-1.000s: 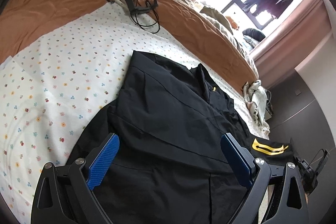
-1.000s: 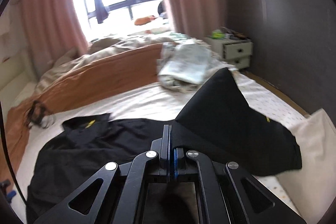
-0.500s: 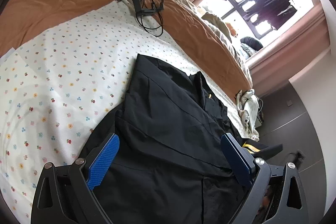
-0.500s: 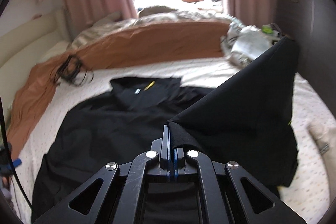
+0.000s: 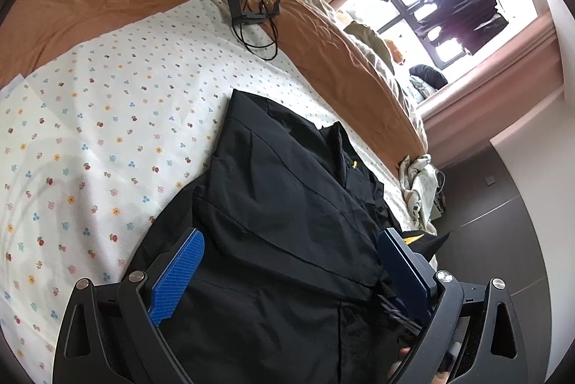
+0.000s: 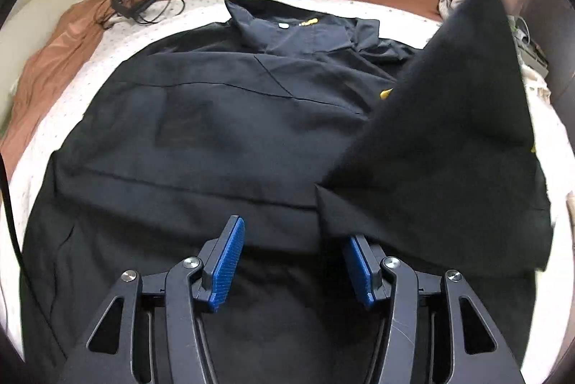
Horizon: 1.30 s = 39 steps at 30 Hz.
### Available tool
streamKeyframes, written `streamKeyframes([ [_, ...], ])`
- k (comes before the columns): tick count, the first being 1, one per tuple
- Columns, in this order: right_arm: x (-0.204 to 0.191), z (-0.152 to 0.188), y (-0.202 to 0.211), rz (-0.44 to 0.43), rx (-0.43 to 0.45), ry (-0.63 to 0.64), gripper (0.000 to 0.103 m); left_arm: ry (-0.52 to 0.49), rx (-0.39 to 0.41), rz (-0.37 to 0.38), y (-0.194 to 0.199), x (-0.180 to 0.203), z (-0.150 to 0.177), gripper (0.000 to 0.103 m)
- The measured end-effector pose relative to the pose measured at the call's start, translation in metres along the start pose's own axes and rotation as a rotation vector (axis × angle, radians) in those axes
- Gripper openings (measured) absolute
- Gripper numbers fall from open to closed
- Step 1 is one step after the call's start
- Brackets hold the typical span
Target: Fold large clothes
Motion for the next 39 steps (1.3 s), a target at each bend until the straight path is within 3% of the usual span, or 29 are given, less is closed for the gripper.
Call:
streamKeyframes([
  [2, 0.019, 0.001, 0.018, -0.009, 0.024, -0.026, 0.054, -0.01, 0.001, 0.0, 0.0, 0.003, 0.001, 0.097],
  [6, 0.074, 0.006, 0.054, 0.064, 0.094, -0.118, 0.069, -0.025, 0.007, -0.005, 0.0, 0.006, 0.003, 0.097],
  [8, 0.104, 0.012, 0.063, 0.097, 0.11, -0.179, 0.07, -0.03, 0.007, -0.01, -0.001, 0.006, 0.003, 0.097],
  [14, 0.187, 0.03, 0.059, 0.17, 0.108, -0.396, 0.07, -0.054, 0.001, -0.039, -0.008, 0.009, 0.007, 0.097],
  [19, 0.232, 0.044, 0.039, 0.188, 0.087, -0.51, 0.07, -0.089, -0.003, -0.072, -0.016, 0.014, 0.012, 0.097],
  [26, 0.259, 0.051, -0.007, 0.173, 0.039, -0.567, 0.07, -0.117, -0.025, -0.109, -0.032, 0.018, 0.022, 0.097],
  [32, 0.256, 0.053, -0.026, 0.126, 0.037, -0.574, 0.069, -0.139, -0.032, -0.132, -0.038, 0.02, 0.026, 0.097],
  [34, 0.255, 0.053, -0.03, 0.115, 0.034, -0.57, 0.063, -0.13, -0.031, -0.13, -0.037, 0.02, 0.026, 0.097],
  [36, 0.255, 0.053, -0.031, 0.118, 0.025, -0.556, 0.047, -0.126, -0.029, -0.128, -0.037, 0.019, 0.025, 0.097],
  [39, 0.251, 0.048, -0.025, 0.112, 0.025, -0.532, 0.043, -0.116, -0.023, -0.116, -0.033, 0.018, 0.023, 0.097],
])
Point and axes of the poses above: each gripper's, at about its wrist camera, not at the fingertips, and y roughly against the way its jaws point, x to its right, z to its underside, the point moved 2 cm from there along -y, roughly the way its jaws point, and after that the axes turned 5 degrees about z, right-handed, at the moved point
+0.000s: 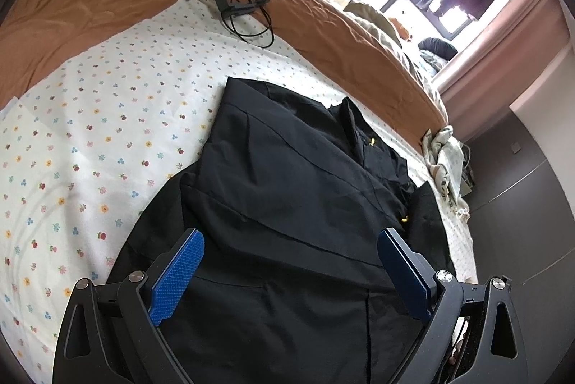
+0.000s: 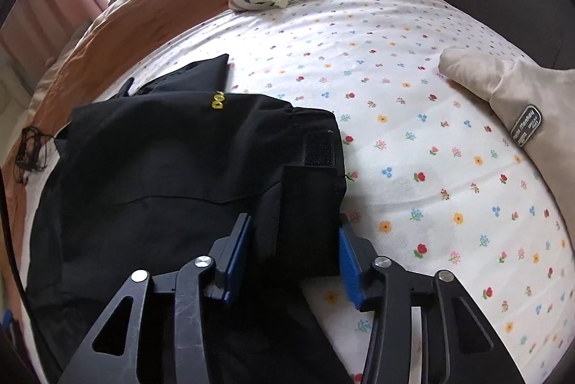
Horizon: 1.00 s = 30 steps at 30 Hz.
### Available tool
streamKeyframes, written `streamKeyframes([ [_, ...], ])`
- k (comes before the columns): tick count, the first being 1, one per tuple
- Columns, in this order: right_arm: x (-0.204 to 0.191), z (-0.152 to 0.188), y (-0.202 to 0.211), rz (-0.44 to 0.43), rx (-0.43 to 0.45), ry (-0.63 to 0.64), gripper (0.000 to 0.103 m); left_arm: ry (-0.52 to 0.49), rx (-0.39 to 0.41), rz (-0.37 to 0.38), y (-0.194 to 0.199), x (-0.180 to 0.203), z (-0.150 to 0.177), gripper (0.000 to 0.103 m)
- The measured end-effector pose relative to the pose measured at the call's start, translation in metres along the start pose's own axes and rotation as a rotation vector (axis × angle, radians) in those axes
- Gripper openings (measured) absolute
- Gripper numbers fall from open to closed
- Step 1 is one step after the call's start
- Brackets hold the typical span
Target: Fold large clothes
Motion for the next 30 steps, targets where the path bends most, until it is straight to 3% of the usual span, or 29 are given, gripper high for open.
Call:
streamKeyframes([
  [2, -0.007, -0.003, 0.013, 0.008, 0.022, 0.023, 0.041, 0.013, 0.011, 0.013, 0.005, -0.002, -0.003, 0.097],
  [3, -0.012, -0.006, 0.02, 0.006, 0.036, 0.034, 0.028, 0.017, 0.016, 0.018, 0.007, -0.002, -0.005, 0.097],
  [9, -0.066, -0.027, 0.077, -0.014, 0.116, 0.141, 0.017, 0.041, 0.052, 0.047, 0.025, -0.009, -0.014, 0.097],
  [19, -0.21, -0.035, 0.182, -0.079, 0.285, 0.356, 0.014, 0.083, 0.061, 0.08, 0.047, -0.034, -0.029, 0.097],
  [24, -0.278, -0.023, 0.203, -0.133, 0.304, 0.439, 0.013, 0.113, 0.081, 0.083, 0.067, -0.059, -0.035, 0.097],
  [30, -0.351, 0.001, 0.201, -0.161, 0.294, 0.511, 0.012, 0.156, 0.113, 0.06, 0.092, -0.095, -0.043, 0.097],
])
Point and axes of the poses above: each gripper's, at about its wrist camera, not at the fingertips, and y roughly against the way its jaws point, x to its right, z to its underside, the point moved 2 cm from there along -y, roughly the way its jaws point, and after that the axes turned 5 degrees about z, right-handed, at the moved point
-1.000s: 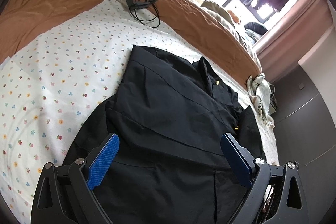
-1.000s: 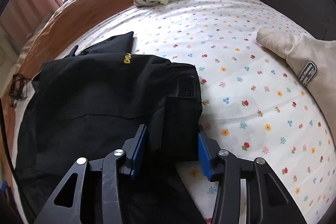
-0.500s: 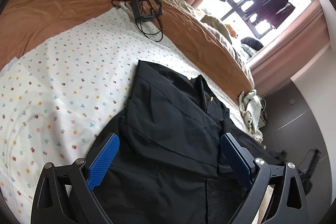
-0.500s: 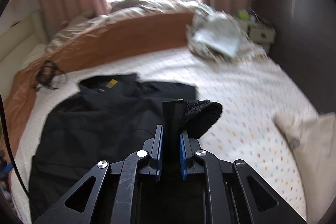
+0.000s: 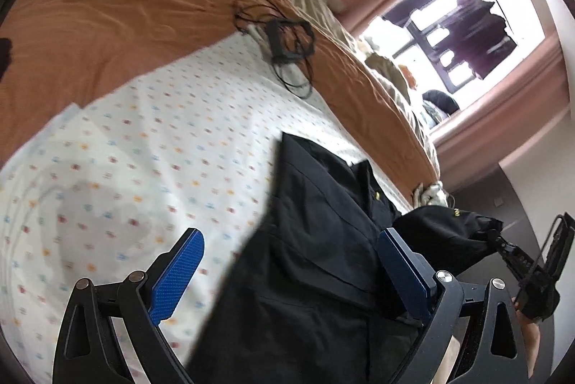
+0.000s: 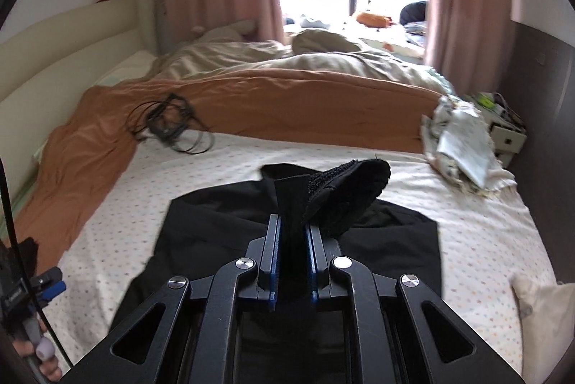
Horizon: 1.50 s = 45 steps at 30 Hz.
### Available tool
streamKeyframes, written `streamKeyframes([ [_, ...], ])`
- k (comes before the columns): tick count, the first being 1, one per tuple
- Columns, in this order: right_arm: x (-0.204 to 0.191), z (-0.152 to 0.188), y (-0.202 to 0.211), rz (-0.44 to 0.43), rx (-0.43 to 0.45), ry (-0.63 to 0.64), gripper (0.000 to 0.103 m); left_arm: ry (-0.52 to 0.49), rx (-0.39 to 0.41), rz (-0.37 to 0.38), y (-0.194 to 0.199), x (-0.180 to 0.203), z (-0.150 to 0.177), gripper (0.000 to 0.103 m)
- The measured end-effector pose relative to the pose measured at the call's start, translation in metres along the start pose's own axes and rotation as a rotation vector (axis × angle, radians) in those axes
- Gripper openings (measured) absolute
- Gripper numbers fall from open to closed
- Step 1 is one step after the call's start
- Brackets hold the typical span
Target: Fold large clothes
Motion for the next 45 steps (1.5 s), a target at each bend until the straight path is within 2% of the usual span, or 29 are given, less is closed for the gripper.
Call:
streamKeyframes([
  [2, -0.024, 0.001, -0.011, -0.011, -0.009, 0.017, 0.012, 0.01, 0.014, -0.011, 0.009, -0.011, -0.005, 0.097],
  [4, -0.045, 0.002, -0.022, -0.025, -0.015, 0.029, 0.005, 0.021, 0.025, -0.02, 0.016, -0.02, -0.009, 0.097],
  [9, -0.091, 0.011, -0.055, -0.046, -0.042, 0.05, 0.005, 0.042, 0.037, -0.036, 0.024, -0.035, -0.017, 0.097],
  [14, -0.121, 0.027, -0.079, -0.187, -0.131, 0.006, 0.008, 0.057, 0.035, -0.044, 0.021, -0.04, -0.018, 0.097],
  [16, -0.125, 0.031, -0.08, -0.236, -0.154, -0.014, 0.022, 0.053, 0.031, -0.044, 0.02, -0.038, -0.017, 0.097],
  [18, -0.12, 0.035, -0.072, -0.25, -0.137, -0.03, 0.057, 0.043, 0.025, -0.043, 0.018, -0.035, -0.016, 0.097],
  [20, -0.11, 0.038, -0.061, -0.235, -0.112, -0.036, 0.066, 0.033, 0.016, -0.042, 0.014, -0.029, -0.013, 0.097],
  [25, -0.064, 0.052, -0.041, -0.187, -0.121, -0.057, 0.066, 0.003, -0.001, -0.032, 0.009, -0.009, -0.004, 0.097],
  [29, -0.015, 0.069, -0.024, -0.159, -0.14, -0.087, 0.068, -0.064, -0.009, -0.021, 0.009, 0.021, 0.008, 0.097],
  [34, 0.052, 0.091, 0.011, -0.101, -0.121, -0.139, 0.084, -0.156, -0.007, 0.021, 0.013, 0.054, 0.025, 0.097],
  [36, 0.083, 0.099, 0.03, -0.088, -0.102, -0.205, 0.096, -0.194, -0.01, 0.03, 0.014, 0.067, 0.031, 0.099],
  [38, 0.109, 0.108, 0.052, -0.076, -0.074, -0.248, 0.103, -0.224, 0.014, 0.051, 0.019, 0.077, 0.037, 0.102],
  [41, 0.145, 0.125, 0.082, -0.031, -0.032, -0.293, 0.103, -0.249, 0.051, 0.053, 0.029, 0.085, 0.051, 0.103],
  [45, 0.176, 0.153, 0.108, 0.011, -0.021, -0.311, 0.103, -0.269, 0.044, 0.081, 0.042, 0.094, 0.068, 0.103],
])
Point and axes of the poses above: each gripper's, at about its wrist camera, not at the fingertips, and y roughly against the way its jaws point, x to its right, z to its underside, the point moved 2 cm from there along -y, roughly the way its jaws point, and after that the axes turned 5 degrees about z, right-handed, at the moved point
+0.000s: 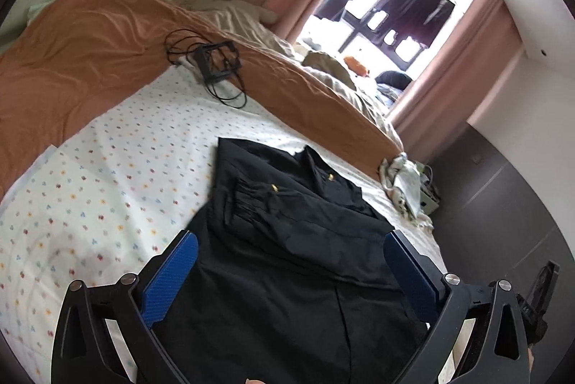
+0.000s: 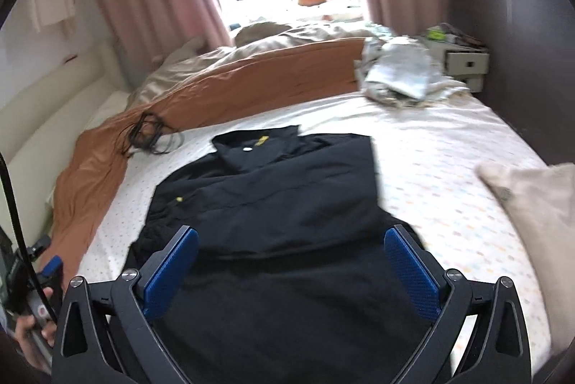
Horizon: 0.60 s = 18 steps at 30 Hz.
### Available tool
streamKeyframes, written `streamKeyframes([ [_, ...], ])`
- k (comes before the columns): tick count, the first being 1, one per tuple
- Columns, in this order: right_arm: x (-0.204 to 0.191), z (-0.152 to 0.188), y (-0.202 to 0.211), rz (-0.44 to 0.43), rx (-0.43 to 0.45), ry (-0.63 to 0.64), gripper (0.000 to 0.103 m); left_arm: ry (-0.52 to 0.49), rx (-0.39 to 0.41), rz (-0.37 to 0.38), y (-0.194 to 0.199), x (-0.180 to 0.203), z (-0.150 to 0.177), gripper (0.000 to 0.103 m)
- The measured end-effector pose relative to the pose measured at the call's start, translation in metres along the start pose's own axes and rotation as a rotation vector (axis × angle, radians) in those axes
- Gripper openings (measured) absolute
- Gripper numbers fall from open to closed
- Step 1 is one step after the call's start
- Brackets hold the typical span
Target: Fold large clothes
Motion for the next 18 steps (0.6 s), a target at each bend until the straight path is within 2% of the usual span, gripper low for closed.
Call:
streamKeyframes([
  [6, 0.035, 0.032, 0.023, 0.045, 0.013, 0.009, 0.103, -0.04, 0.025, -0.028, 0.037, 0.015, 0.019, 0.103],
  [11, 0.061, 0.056, 0.04, 0.027, 0.028, -0.021, 0.103, -0.074, 0.008, -0.065, 0.066, 0.02, 0.037, 0.103],
  [18, 0.094, 0.089, 0.069, 0.01, 0.055, -0.07, 0.103, -0.097, 0.024, -0.098, 0.111, 0.018, 0.071, 0.103],
])
Point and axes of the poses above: each gripper's, at about its wrist camera, not at the fingertips, and y roughly against the way its jaws point, x to its right, z to its underside, the point moved 2 cm from there along -y, roughly the way its jaws point, and after that the axes turned 5 degrees about z, right-handed, at the moved point
